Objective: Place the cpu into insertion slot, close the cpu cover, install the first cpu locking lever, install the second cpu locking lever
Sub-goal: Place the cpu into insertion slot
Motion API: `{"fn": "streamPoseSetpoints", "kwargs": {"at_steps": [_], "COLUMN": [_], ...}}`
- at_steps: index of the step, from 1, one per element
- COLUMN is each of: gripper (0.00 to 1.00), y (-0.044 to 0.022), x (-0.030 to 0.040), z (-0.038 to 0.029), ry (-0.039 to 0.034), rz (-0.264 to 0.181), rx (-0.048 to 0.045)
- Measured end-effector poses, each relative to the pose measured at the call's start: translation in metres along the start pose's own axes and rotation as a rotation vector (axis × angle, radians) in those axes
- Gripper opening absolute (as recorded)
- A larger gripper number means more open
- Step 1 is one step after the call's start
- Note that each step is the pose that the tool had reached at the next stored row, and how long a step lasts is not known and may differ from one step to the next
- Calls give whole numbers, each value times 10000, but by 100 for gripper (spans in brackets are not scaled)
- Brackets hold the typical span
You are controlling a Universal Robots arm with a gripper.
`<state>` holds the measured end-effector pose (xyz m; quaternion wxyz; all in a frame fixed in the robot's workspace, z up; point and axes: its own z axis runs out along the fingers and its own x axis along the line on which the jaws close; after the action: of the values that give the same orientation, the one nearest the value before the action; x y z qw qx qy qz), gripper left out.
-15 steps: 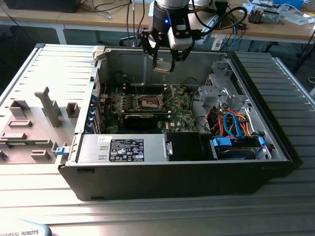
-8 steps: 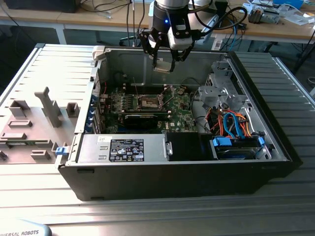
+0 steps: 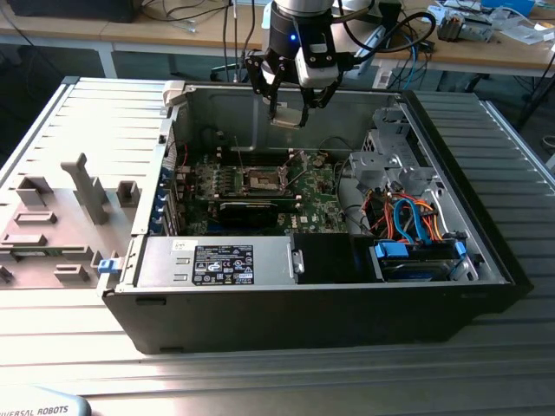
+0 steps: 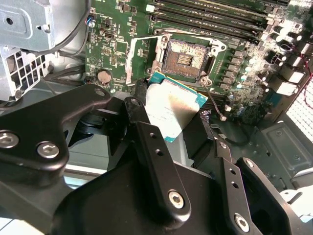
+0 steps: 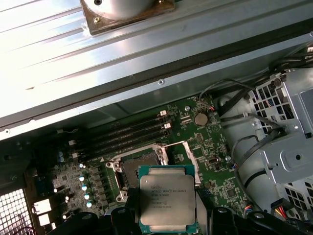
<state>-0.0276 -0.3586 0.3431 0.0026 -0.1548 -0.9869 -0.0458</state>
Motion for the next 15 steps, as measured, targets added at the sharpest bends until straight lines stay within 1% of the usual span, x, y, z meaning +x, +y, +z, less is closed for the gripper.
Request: {"fn": "streamPoseSetpoints", "kwargs": {"at_steps": [15], "gripper": [54], "y": [0], "x": [0], "z": [0], "ry": [-8], "rz": [88], "rx": [-2]}}
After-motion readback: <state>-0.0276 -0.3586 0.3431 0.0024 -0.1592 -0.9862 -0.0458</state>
